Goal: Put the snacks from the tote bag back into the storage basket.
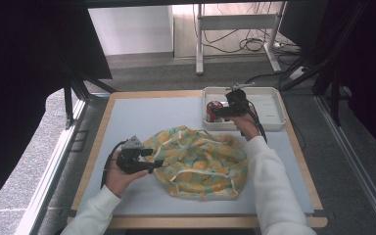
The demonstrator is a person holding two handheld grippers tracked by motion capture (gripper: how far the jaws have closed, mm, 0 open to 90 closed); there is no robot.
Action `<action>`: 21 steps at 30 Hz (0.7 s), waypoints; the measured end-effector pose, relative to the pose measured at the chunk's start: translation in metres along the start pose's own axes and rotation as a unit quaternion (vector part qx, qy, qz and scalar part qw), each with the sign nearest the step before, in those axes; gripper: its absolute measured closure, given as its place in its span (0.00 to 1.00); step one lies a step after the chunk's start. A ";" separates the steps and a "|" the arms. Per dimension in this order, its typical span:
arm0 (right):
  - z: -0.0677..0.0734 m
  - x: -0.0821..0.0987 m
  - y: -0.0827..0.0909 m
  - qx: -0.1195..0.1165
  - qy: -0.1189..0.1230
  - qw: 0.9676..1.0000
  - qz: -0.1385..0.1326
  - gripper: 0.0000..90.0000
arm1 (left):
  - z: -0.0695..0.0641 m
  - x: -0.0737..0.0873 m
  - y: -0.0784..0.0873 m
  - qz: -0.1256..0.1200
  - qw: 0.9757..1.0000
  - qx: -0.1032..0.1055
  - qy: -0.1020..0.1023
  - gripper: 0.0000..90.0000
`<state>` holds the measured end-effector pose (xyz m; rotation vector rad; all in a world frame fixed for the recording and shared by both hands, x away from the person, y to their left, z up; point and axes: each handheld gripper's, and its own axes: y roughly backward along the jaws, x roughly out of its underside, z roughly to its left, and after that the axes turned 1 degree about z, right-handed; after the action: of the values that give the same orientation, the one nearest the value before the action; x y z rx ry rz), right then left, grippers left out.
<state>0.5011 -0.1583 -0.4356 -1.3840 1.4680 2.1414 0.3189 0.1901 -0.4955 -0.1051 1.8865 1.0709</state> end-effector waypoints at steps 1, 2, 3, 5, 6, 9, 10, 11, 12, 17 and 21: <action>0.003 0.002 0.005 -0.007 0.003 1.000 -0.002 0.18 | 0.000 0.000 0.000 0.000 1.000 0.000 0.000 0.37; 0.006 0.004 0.007 -0.009 0.006 1.000 -0.003 0.18 | 0.000 0.000 0.000 -0.001 1.000 0.000 0.000 0.37; 0.009 0.006 0.010 -0.012 0.009 1.000 -0.002 0.18 | 0.001 0.000 0.000 -0.001 1.000 -0.001 -0.001 0.37; 0.015 0.012 0.018 -0.018 0.014 1.000 -0.008 0.19 | 0.001 0.000 0.001 -0.002 1.000 0.000 0.000 0.37; 0.018 0.015 0.022 -0.023 0.013 1.000 -0.011 0.19 | 0.001 0.000 0.001 -0.003 1.000 -0.001 0.000 0.37; 0.028 0.029 0.035 -0.040 0.015 0.999 -0.024 0.21 | 0.000 0.000 0.002 -0.005 1.000 -0.001 0.000 0.37; 0.031 0.034 0.040 -0.044 0.018 0.999 -0.026 0.21 | 0.000 0.000 0.002 -0.005 1.000 -0.002 0.000 0.37; 0.034 0.039 0.045 -0.046 0.020 0.998 -0.030 0.21 | -0.001 0.000 0.002 -0.005 1.000 -0.002 -0.001 0.37; 0.037 0.044 0.050 -0.050 0.022 0.998 -0.032 0.21 | -0.001 0.000 0.001 -0.003 1.000 -0.003 -0.001 0.37; 0.044 0.067 0.077 -0.060 0.027 0.997 -0.047 0.23 | 0.000 0.000 0.001 -0.002 1.000 -0.005 0.000 0.37; 0.044 0.095 0.094 -0.052 0.023 0.997 -0.050 0.23 | 0.001 0.000 0.002 -0.003 1.000 -0.010 0.001 0.37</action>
<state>0.3666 -0.1987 -0.4476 -1.5166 1.2897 2.1652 0.3185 0.1923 -0.4945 -0.1232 1.8765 1.0857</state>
